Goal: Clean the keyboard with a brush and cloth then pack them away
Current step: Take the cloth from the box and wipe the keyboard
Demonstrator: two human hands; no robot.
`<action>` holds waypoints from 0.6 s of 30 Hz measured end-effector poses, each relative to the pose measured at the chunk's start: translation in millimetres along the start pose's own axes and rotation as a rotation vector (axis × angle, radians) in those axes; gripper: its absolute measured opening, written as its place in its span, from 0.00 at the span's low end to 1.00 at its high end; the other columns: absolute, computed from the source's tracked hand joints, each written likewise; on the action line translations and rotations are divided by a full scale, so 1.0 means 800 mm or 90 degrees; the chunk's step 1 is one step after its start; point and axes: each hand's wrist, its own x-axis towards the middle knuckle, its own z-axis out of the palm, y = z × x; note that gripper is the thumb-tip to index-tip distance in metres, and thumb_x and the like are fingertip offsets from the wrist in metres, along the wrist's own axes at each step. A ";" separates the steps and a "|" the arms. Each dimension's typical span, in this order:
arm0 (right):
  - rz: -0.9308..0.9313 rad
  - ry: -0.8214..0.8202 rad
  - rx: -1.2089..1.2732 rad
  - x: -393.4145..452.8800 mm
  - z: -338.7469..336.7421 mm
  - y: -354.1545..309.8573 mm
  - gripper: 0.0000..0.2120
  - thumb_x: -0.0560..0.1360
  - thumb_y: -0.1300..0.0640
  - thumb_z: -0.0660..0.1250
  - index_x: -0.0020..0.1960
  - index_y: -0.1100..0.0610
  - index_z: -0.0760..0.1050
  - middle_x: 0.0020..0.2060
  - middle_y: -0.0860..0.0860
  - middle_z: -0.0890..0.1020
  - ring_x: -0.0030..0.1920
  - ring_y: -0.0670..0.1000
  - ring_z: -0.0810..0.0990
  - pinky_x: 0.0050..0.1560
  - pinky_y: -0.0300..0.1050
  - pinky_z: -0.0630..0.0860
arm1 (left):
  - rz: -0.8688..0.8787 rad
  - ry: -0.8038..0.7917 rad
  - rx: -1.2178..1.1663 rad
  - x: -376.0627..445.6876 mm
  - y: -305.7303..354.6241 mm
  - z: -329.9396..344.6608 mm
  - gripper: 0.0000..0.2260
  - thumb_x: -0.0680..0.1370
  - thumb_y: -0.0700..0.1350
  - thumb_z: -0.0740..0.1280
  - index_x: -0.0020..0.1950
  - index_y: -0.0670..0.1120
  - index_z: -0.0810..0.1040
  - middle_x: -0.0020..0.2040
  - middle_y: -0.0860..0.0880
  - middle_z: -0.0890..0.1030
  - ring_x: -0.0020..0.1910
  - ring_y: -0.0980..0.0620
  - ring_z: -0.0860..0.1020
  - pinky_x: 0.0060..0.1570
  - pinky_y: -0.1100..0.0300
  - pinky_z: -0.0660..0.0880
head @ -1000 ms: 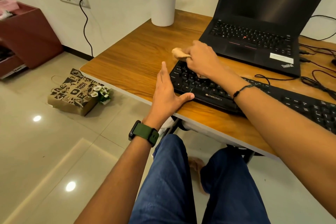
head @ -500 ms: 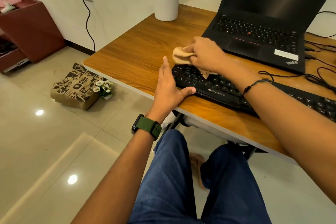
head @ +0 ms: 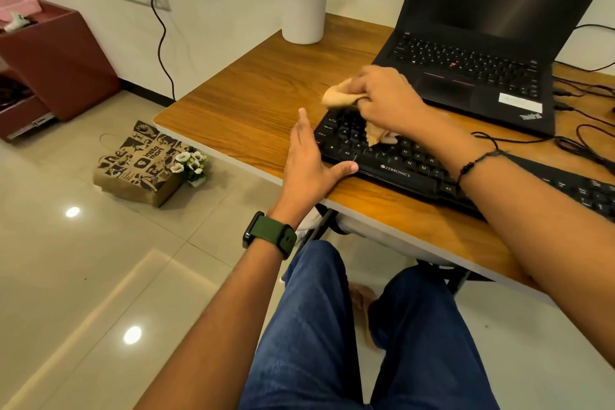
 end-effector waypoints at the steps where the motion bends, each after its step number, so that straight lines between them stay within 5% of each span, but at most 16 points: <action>1: 0.030 -0.002 -0.044 0.003 0.006 0.005 0.21 0.74 0.65 0.59 0.64 0.54 0.74 0.58 0.55 0.76 0.58 0.57 0.73 0.56 0.51 0.70 | 0.000 0.000 0.001 0.000 0.000 0.000 0.52 0.67 0.52 0.75 0.75 0.41 0.42 0.74 0.43 0.56 0.73 0.48 0.56 0.67 0.61 0.57; 6: -0.076 -0.067 -0.042 -0.023 0.027 -0.011 0.22 0.70 0.69 0.58 0.59 0.56 0.78 0.54 0.55 0.80 0.50 0.56 0.77 0.45 0.46 0.74 | -0.002 -0.002 0.010 0.002 -0.002 0.002 0.52 0.66 0.52 0.75 0.75 0.41 0.42 0.74 0.43 0.57 0.73 0.48 0.56 0.67 0.61 0.57; 9: -0.161 -0.143 0.012 -0.045 0.012 -0.023 0.23 0.68 0.69 0.59 0.58 0.55 0.79 0.53 0.53 0.82 0.51 0.53 0.79 0.49 0.45 0.76 | -0.002 0.000 0.007 0.002 -0.003 0.002 0.51 0.67 0.51 0.75 0.75 0.40 0.42 0.74 0.43 0.57 0.73 0.48 0.56 0.66 0.61 0.58; 12: -0.118 -0.129 0.048 -0.045 -0.007 -0.019 0.21 0.70 0.70 0.58 0.58 0.56 0.79 0.53 0.53 0.82 0.45 0.48 0.78 0.43 0.31 0.71 | 0.001 0.004 0.013 0.002 -0.003 0.004 0.52 0.67 0.52 0.75 0.75 0.41 0.42 0.74 0.43 0.57 0.73 0.48 0.56 0.67 0.59 0.58; 15: 0.017 0.019 0.047 -0.013 -0.014 0.017 0.20 0.74 0.67 0.57 0.62 0.55 0.76 0.57 0.57 0.80 0.50 0.53 0.78 0.50 0.41 0.74 | 0.002 0.006 0.016 0.001 -0.001 0.003 0.52 0.66 0.53 0.75 0.75 0.41 0.42 0.74 0.43 0.56 0.73 0.49 0.55 0.68 0.59 0.57; 18: 0.084 0.004 -0.070 -0.004 0.002 0.036 0.21 0.75 0.63 0.57 0.65 0.51 0.73 0.55 0.60 0.77 0.58 0.58 0.71 0.57 0.51 0.68 | 0.001 0.003 0.014 0.000 0.000 0.003 0.51 0.67 0.53 0.75 0.75 0.41 0.42 0.74 0.43 0.55 0.73 0.48 0.55 0.68 0.60 0.57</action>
